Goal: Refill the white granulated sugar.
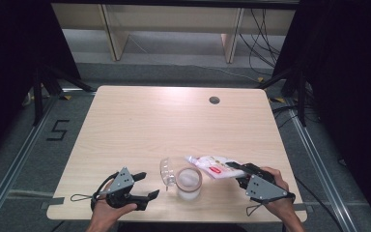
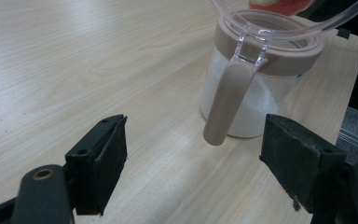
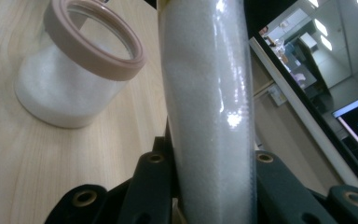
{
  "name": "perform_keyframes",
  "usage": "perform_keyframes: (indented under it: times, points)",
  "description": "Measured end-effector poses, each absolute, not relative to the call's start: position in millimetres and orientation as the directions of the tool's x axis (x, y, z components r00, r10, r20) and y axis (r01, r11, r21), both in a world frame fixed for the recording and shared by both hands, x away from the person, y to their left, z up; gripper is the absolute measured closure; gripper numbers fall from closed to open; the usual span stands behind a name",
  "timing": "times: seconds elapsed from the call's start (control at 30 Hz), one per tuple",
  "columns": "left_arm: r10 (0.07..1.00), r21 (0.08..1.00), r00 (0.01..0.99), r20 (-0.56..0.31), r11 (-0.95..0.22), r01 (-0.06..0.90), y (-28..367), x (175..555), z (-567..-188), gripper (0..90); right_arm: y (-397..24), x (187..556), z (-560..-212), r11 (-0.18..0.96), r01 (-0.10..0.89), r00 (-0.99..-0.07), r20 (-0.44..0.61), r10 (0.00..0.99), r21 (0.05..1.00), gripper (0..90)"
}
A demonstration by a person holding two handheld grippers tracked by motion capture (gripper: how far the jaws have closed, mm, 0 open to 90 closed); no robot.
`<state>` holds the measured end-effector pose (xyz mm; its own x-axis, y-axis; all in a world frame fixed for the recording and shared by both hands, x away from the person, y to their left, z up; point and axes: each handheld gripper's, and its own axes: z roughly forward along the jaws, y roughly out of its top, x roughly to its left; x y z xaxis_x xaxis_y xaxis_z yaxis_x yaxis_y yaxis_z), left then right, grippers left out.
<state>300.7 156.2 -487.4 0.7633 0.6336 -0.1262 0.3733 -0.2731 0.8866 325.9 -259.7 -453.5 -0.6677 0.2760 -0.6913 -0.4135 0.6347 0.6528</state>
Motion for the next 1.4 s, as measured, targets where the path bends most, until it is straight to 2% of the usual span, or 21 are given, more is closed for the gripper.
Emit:
perform_keyframes:
  times: [0.37, 0.6, 1.0, 1.07, 1.13, 1.3, 1.4]
  points:
    - [0.637, 0.888, 0.760, -0.128, -0.268, 0.374, 156.4, 300.4, -486.8, 22.1, -255.7, 336.4, -469.8, 0.544, -0.280, -0.752, -0.533, 0.388, 0.791, 78.3]
    - [0.634, 0.889, 0.761, -0.135, -0.262, 0.376, 155.9, 300.8, -487.3, 22.1, -263.5, 343.6, -476.5, 0.470, -0.204, -0.769, -0.437, 0.466, 0.859, 78.5]
    - [0.639, 0.887, 0.758, -0.130, -0.266, 0.376, 156.1, 300.1, -486.7, 22.0, -274.4, 353.6, -480.8, 0.386, -0.106, -0.764, -0.323, 0.558, 0.917, 78.8]
    - [0.639, 0.889, 0.757, -0.133, -0.261, 0.377, 155.8, 300.0, -486.8, 22.1, -276.1, 355.7, -480.5, 0.386, -0.120, -0.756, -0.336, 0.562, 0.915, 78.8]
    - [0.640, 0.888, 0.757, -0.131, -0.263, 0.377, 156.2, 299.9, -486.4, 22.1, -277.8, 354.8, -482.3, 0.363, -0.069, -0.755, -0.286, 0.590, 0.929, 78.8]
    - [0.636, 0.889, 0.763, -0.119, -0.274, 0.367, 157.3, 300.3, -485.9, 22.1, -280.0, 354.6, -482.5, 0.354, -0.035, -0.759, -0.255, 0.599, 0.935, 78.7]
    - [0.632, 0.891, 0.767, -0.110, -0.279, 0.358, 157.5, 301.0, -486.0, 22.1, -280.9, 354.7, -482.2, 0.369, -0.041, -0.751, -0.272, 0.601, 0.929, 78.7]
